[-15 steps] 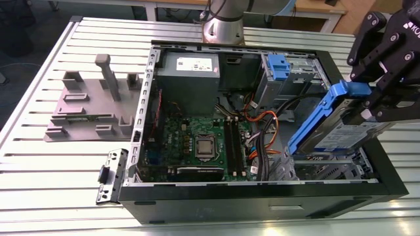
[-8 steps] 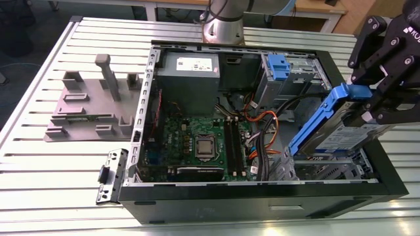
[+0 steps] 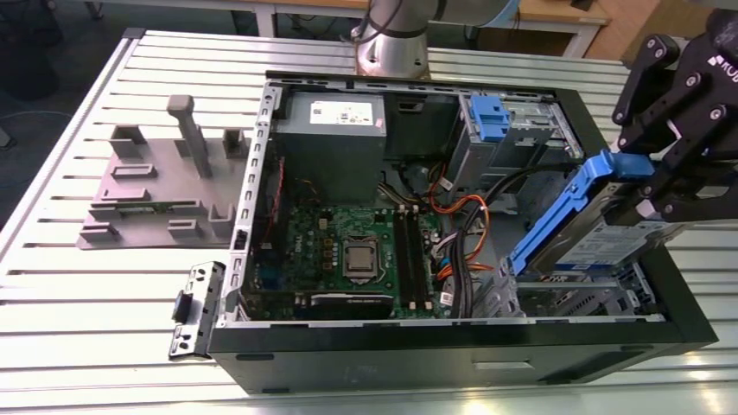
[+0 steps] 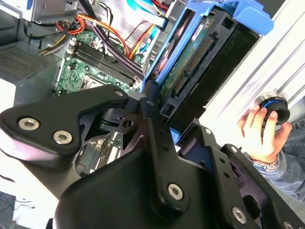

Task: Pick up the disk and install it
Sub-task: 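Pick up the disk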

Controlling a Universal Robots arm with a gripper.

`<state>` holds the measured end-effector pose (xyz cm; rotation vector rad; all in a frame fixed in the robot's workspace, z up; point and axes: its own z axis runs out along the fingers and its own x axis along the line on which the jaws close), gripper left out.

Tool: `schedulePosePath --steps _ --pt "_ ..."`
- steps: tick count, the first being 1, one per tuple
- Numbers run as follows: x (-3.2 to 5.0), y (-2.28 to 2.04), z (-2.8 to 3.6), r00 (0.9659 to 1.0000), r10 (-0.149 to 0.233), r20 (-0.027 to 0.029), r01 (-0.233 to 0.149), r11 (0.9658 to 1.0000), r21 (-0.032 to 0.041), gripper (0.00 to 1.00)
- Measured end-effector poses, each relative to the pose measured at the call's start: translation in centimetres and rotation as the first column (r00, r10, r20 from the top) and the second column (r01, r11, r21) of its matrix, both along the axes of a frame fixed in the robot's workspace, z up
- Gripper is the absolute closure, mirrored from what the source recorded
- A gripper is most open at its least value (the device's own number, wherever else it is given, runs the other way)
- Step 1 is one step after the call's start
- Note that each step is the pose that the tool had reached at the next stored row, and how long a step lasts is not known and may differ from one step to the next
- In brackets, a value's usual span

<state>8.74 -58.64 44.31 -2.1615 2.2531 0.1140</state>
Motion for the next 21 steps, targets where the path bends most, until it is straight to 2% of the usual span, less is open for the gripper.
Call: schedulePosePath --steps 11,21 --pt "0.33 0.38 -0.68 1.0000 0.000 0.0000 0.000 1.0000 -0.0037 0.64" --pt "0.38 0.57 -1.56 1.0000 0.000 0.0000 0.000 1.0000 -0.0052 0.64"
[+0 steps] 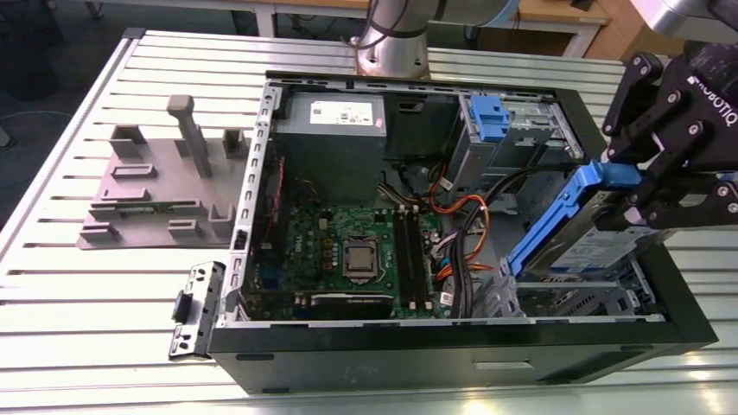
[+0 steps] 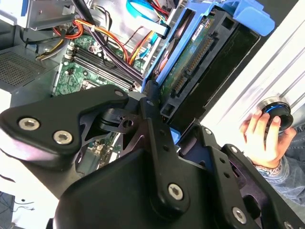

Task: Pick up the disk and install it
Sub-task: 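Pick up the disk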

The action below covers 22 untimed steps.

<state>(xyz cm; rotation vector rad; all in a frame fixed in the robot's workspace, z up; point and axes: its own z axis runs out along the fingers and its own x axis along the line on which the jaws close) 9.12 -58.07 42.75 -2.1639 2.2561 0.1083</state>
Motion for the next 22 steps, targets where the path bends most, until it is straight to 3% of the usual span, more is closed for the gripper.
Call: schedulePosePath --steps 8,22 --pt "0.01 0.03 -0.78 1.0000 0.000 0.0000 0.000 1.0000 -0.0002 0.64" --pt "0.01 0.02 -1.20 1.0000 0.000 0.0000 0.000 1.0000 -0.0002 0.64"
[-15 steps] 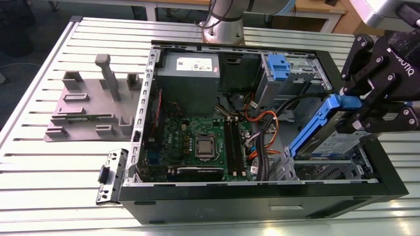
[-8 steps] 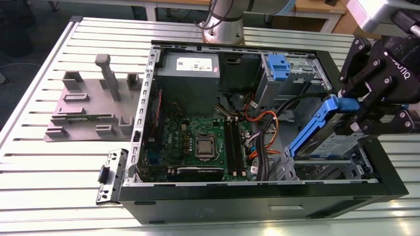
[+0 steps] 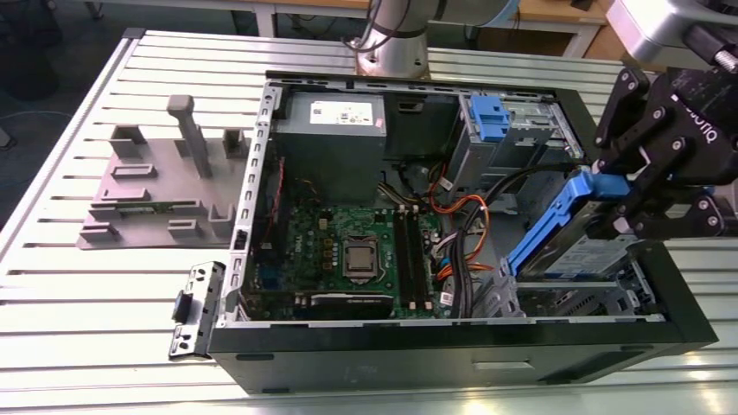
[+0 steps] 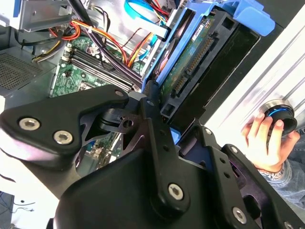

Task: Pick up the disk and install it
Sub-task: 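Pick up the disk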

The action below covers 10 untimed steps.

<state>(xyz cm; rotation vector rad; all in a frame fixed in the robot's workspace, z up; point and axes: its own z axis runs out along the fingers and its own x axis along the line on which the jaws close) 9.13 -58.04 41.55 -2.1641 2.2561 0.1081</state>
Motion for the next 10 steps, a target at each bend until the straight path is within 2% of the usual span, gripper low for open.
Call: schedulePosePath --steps 10 --pt "0.00 0.00 -0.30 1.0000 0.000 0.0000 0.000 1.0000 0.0000 0.64"
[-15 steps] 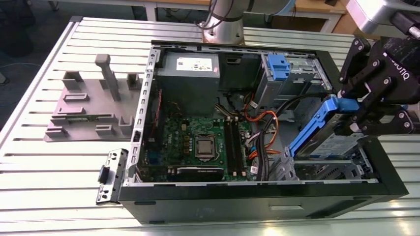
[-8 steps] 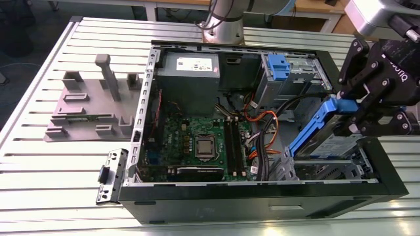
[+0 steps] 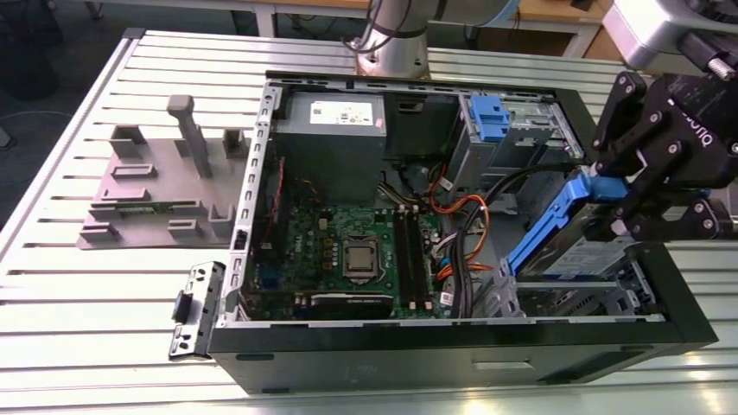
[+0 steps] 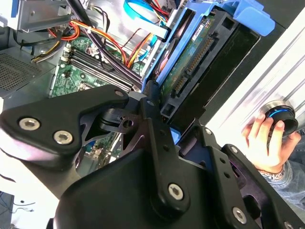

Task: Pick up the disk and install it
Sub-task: 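Pick up the disk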

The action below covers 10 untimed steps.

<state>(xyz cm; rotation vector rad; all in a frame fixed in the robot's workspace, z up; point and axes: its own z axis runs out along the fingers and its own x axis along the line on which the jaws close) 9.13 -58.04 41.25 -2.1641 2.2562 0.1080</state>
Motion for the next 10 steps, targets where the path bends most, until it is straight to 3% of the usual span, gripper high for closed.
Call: schedulePosePath --steps 10 --pt "0.00 0.00 -0.27 1.0000 0.000 0.0000 0.000 1.0000 -0.0001 0.64"
